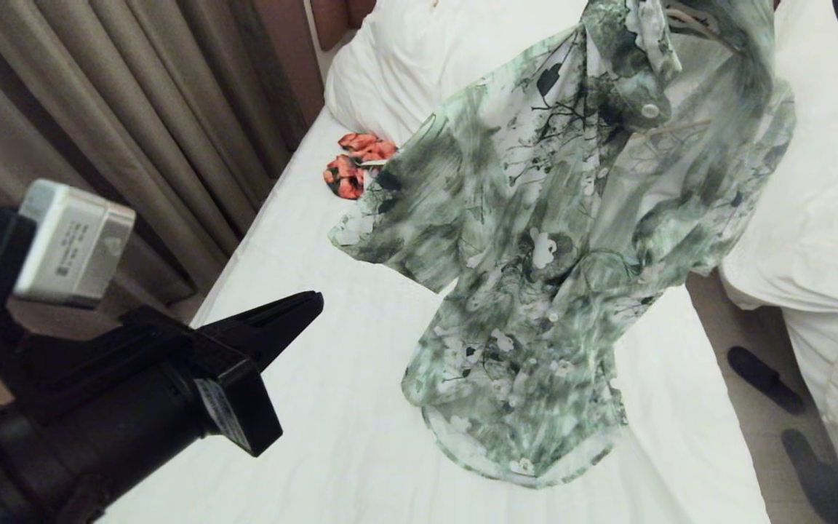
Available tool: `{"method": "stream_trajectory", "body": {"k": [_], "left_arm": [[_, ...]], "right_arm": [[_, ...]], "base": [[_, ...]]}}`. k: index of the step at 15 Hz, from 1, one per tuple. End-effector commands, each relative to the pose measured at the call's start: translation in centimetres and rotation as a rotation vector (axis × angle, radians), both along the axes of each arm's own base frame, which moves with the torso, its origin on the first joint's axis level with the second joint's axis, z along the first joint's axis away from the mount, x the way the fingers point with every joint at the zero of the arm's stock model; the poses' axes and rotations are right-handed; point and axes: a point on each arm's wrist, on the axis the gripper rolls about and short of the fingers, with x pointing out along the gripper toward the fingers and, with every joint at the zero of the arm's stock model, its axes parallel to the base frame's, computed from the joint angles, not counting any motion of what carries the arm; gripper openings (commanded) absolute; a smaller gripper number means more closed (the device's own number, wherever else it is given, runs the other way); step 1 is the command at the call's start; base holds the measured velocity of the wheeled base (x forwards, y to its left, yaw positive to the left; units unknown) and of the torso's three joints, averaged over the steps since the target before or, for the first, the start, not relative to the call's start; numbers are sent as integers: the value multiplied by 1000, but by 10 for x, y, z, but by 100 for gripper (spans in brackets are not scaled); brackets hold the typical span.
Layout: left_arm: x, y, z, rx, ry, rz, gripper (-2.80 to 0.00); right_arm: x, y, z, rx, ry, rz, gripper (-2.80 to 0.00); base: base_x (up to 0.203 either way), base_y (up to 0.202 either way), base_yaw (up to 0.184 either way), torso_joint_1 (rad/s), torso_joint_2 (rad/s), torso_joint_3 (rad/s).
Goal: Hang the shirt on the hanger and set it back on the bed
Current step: Take the clothes hanger out of the clothes
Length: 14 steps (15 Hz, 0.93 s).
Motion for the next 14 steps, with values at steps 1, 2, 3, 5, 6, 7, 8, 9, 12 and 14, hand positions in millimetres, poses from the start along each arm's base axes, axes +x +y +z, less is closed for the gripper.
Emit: {"method": "stream_trajectory", "body": {"k": [1,2,3,5,6,7,8,9,12,14], "left_arm": [[2,-4,-1,7,5,2,-280],[3,-5,-2,11,8,2,-280],[4,-7,-3,18,11,2,-280],[5,-9,-4,23,15,1,-280],[6,-9,-3,19,13,2,-280],[6,-9,-3,19,11,2,-280],[6,-9,-3,19,11,1,-280],[6,-9,-2,17,10,1,-280],[8,-14,6,-1,-3,-7,-280],[14,-30,5,23,11,-23,-280]], "right_arm": [[1,1,-1,-2,5,-1,-280],[1,1,-1,-2,6,-1,-280],[1,1,-1,-3,5,-1,-280],[2,1,-2,-4,10,-1,-280],[2,1,-2,-4,10,-2,-280],[2,1,-2,-4,10,-2,-280],[2,0,-2,-4,7,-4,-280],[2,0,-1,-2,4,-4,-280],[4,-2,1,20,-16,-14,-280],[5,-4,0,26,-11,-20,-280]], "base": [[0,0,0,151,-353,-205],[0,0,0,151,-353,-210],[0,0,0,141,-343,-196],[0,0,0,142,-343,-191],[0,0,0,148,-337,-203],[0,0,0,153,-329,-193],[0,0,0,150,-344,-184],[0,0,0,149,-329,-193],[0,0,0,115,-276,-146],[0,0,0,7,-16,-11]]}}
